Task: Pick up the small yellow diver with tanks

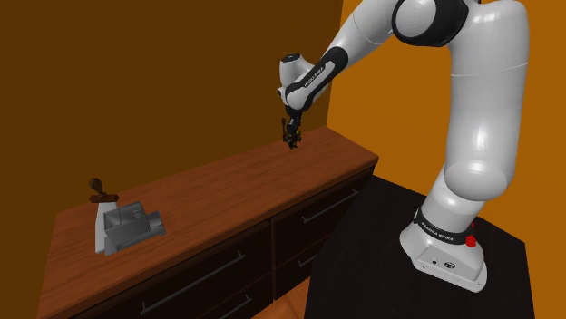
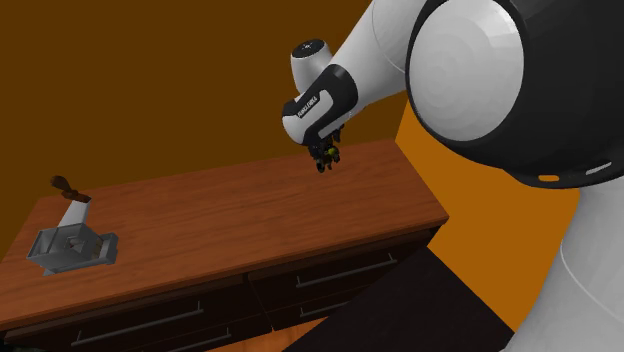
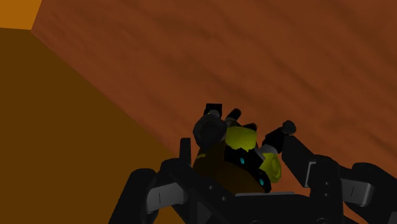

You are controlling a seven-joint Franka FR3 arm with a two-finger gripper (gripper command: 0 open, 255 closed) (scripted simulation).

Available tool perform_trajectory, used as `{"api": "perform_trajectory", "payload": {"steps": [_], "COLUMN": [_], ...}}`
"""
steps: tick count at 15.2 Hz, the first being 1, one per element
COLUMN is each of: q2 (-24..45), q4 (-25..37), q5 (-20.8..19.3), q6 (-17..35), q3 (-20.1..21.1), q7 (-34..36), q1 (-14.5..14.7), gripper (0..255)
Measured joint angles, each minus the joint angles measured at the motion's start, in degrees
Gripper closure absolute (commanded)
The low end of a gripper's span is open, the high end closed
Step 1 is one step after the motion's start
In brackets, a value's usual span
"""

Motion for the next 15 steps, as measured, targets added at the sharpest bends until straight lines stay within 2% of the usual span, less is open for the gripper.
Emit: {"api": "perform_trajectory", "payload": {"steps": [7, 15], "q2": [-0.5, -4.3], "q4": [0.0, 1.1], "q5": [0.1, 0.9], "q6": [-0.7, -5.4], "q3": [0.0, 0.3], "q7": [-0.1, -1.8], "q1": [0.0, 0.0], "gripper": [255, 255]}}
